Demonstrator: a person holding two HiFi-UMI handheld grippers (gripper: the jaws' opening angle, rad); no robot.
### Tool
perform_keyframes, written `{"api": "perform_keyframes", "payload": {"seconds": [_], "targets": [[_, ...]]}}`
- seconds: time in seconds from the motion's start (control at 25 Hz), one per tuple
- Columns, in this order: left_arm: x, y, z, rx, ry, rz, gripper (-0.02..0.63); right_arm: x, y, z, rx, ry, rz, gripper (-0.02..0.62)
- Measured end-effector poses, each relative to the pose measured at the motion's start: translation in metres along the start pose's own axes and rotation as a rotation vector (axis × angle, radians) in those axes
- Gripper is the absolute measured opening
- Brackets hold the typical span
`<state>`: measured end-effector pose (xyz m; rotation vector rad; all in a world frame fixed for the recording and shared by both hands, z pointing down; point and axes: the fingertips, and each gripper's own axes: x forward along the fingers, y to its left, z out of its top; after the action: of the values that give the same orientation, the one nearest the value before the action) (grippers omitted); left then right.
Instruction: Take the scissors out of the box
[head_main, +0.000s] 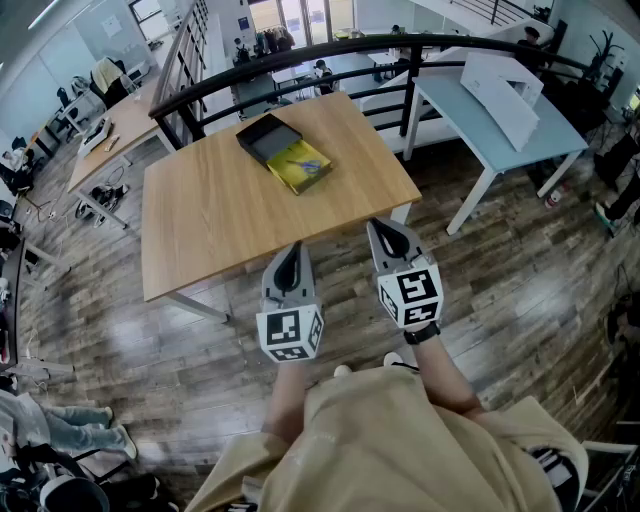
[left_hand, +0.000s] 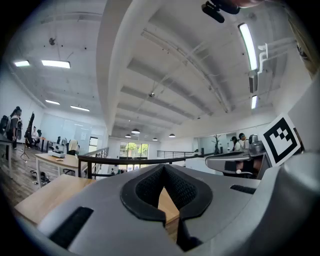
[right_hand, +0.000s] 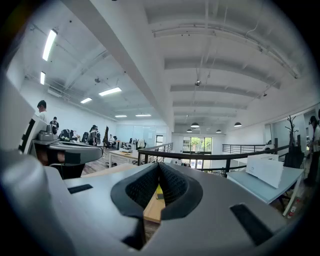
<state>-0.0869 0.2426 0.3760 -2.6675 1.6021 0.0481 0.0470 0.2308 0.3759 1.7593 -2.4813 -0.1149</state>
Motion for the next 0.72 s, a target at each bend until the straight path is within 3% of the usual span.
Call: {"api": "perform_keyframes", "payload": {"seconds": [0.44, 0.72], "targets": [[-0.018, 0.018, -0.015, -0.052, -0.001, -0.05, 0.012, 0.01, 0.039, -0.024, 0.015, 0.049, -0.014, 0.014], [0.013, 0.038, -0.038, -0.074, 0.049, -0.049, 0.012, 0.051, 0.044, -0.041, 0.028, 0.085, 0.045, 0.014]]}}
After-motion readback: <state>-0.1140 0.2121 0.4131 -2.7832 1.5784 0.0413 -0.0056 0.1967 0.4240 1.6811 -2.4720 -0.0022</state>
